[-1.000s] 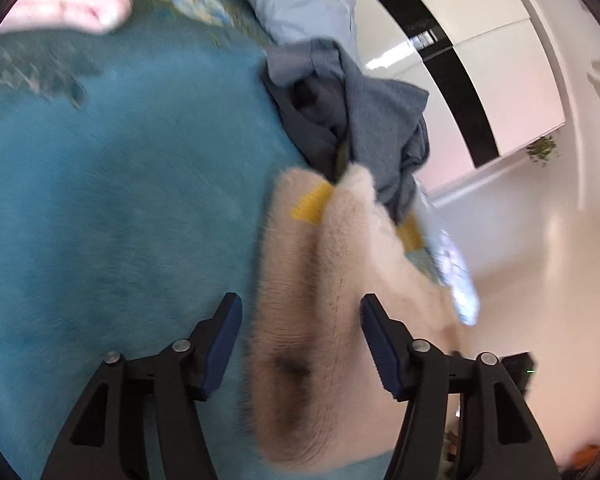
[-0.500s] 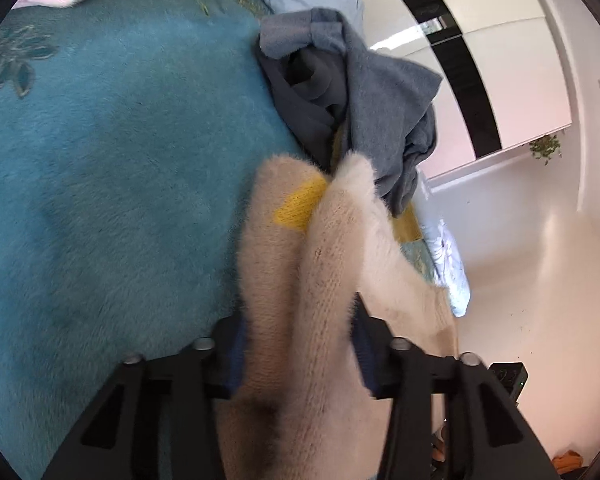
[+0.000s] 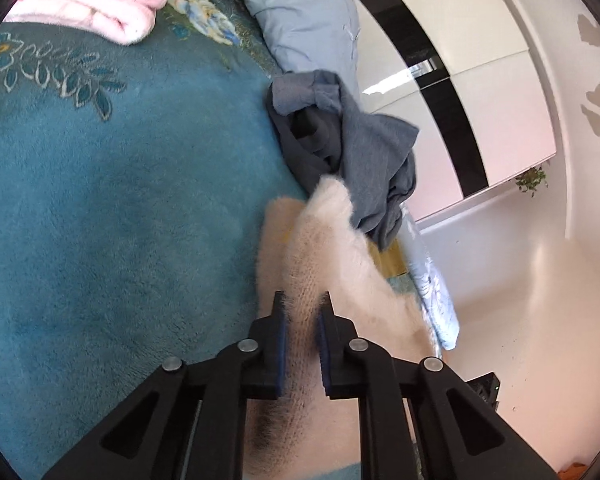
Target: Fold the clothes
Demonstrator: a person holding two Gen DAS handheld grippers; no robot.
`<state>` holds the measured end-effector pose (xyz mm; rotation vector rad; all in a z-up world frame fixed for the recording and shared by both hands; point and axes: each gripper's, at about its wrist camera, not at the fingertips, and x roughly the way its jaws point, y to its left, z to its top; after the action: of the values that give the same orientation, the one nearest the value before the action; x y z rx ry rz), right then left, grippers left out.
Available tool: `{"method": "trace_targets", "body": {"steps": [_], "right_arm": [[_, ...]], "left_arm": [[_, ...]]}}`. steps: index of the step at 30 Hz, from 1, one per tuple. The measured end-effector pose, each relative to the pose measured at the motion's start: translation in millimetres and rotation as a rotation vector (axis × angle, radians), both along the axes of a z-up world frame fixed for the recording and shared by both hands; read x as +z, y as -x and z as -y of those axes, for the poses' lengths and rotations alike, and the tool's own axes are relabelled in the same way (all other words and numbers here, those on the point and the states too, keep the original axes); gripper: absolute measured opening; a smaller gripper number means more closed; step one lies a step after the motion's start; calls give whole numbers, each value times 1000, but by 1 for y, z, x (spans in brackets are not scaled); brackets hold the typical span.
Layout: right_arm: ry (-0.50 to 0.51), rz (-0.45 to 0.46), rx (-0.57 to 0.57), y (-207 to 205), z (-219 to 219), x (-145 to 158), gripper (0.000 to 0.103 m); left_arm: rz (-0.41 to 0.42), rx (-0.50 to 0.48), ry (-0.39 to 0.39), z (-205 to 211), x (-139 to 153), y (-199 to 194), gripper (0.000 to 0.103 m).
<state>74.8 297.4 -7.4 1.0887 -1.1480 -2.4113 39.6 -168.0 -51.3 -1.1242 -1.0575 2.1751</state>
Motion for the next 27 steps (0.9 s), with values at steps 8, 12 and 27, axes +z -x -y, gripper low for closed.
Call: {"method": "trace_targets", "body": {"steps": [8,12,27], "right_arm": [[1,-15,-42,-5,-5,3,73],[1,-12,-22,-3,-2,3,73],[-89,-120,58,-7,21,26,62]], "left_arm": [[-198,-116,72,-36,31,4,13],[-216,-174,56,-54,34,14,13],[-129,-98,-19,-31,17,21,13]]}}
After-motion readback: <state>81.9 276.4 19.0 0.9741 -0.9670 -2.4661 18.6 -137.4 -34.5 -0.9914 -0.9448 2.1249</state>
